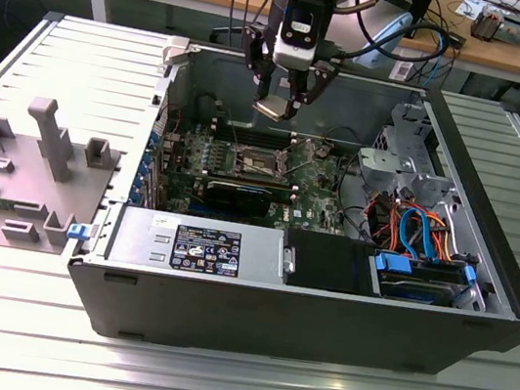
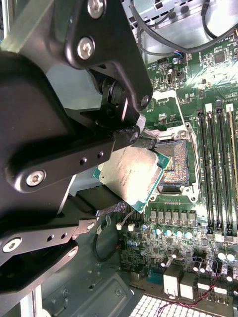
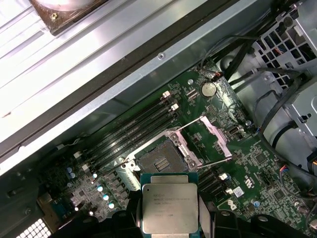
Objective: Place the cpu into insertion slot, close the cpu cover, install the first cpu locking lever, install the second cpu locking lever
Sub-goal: 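Place the cpu into insertion slot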
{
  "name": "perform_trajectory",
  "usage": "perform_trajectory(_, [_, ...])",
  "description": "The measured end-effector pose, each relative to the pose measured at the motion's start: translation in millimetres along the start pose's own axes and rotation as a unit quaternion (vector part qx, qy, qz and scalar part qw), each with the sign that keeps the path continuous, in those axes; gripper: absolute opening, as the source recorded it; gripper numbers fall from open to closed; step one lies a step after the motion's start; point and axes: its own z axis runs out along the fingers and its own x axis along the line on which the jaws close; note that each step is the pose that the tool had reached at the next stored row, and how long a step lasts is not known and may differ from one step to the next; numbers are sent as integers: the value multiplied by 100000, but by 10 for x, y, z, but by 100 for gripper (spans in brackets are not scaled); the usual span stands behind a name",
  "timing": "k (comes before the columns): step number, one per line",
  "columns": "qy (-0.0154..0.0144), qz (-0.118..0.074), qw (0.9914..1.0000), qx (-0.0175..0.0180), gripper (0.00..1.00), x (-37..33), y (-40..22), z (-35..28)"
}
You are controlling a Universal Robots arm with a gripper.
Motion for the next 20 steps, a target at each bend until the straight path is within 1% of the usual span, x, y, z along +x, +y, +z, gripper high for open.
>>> perform_trajectory(20, [6, 595, 99998, -8, 55, 0, 0, 1])
